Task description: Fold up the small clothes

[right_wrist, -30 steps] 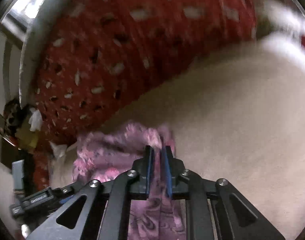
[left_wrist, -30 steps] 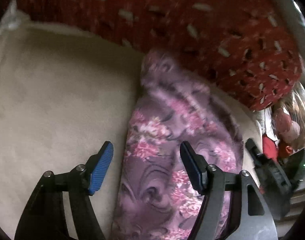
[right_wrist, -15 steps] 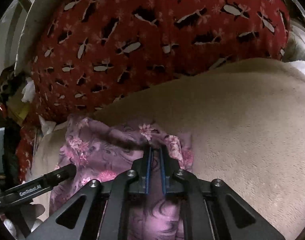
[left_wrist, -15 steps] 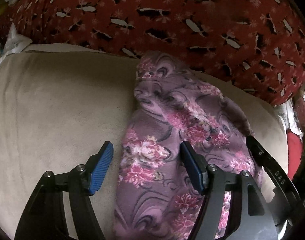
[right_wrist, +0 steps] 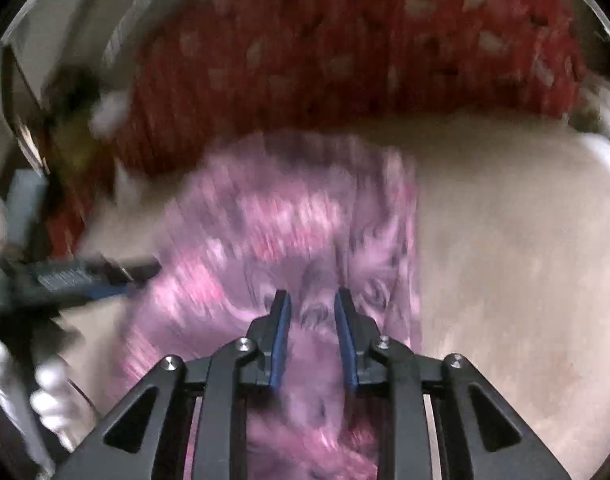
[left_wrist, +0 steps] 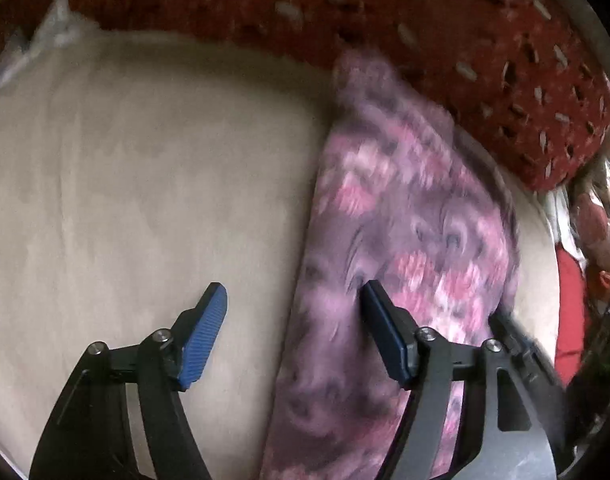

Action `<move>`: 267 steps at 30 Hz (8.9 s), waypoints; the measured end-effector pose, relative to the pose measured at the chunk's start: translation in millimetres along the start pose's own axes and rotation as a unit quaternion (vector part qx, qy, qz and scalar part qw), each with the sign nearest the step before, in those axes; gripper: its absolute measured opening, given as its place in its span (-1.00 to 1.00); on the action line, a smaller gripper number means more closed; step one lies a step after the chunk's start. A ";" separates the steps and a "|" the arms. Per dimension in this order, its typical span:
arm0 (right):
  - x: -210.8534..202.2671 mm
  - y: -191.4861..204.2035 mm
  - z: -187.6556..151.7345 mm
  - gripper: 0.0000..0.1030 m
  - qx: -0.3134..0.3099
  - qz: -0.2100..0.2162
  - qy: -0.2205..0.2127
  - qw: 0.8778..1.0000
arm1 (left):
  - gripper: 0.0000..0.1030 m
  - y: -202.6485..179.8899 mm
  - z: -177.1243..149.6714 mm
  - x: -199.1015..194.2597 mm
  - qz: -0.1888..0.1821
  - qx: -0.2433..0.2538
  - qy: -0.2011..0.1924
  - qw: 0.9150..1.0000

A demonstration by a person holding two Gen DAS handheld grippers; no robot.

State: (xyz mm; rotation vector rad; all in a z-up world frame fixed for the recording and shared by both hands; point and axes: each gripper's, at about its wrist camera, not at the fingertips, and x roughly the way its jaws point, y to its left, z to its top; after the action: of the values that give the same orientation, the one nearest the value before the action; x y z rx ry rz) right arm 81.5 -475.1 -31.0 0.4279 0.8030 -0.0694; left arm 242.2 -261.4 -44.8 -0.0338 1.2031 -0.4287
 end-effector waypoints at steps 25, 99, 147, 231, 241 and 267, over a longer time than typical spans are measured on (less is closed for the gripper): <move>-97.3 -19.7 -61.4 -0.77 0.098 0.056 -0.027 0.993 | 0.37 17.8 -80.9 -24.5 -0.030 -0.011 0.057 0.998; -74.6 59.6 0.8 -0.52 0.021 0.041 -0.037 0.998 | -0.60 2.2 -28.5 -110.1 -0.088 0.035 -0.014 0.995; -57.0 89.0 -61.1 -0.31 0.050 0.085 -0.048 0.994 | 0.08 88.0 -45.3 -96.9 -0.057 -0.009 -0.008 0.998; -5.0 81.9 -45.8 -0.61 0.146 -0.049 0.029 0.988 | 1.00 88.6 -57.5 -66.7 0.005 -0.036 0.045 0.998; -49.8 84.2 -50.7 -0.18 0.096 -0.015 -0.002 0.995 | 1.00 104.3 -84.4 -99.4 -0.039 -0.030 0.021 0.999; -149.9 120.3 -170.7 0.53 -0.035 -0.150 0.055 0.987 | 1.00 124.3 -223.1 -174.3 0.057 0.076 -0.049 0.994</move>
State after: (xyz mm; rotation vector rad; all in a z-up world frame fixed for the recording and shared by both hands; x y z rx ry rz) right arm -113.0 -312.6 12.1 0.2432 0.9718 -0.2980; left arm 27.0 -43.6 -2.2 0.1421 1.0671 -0.4119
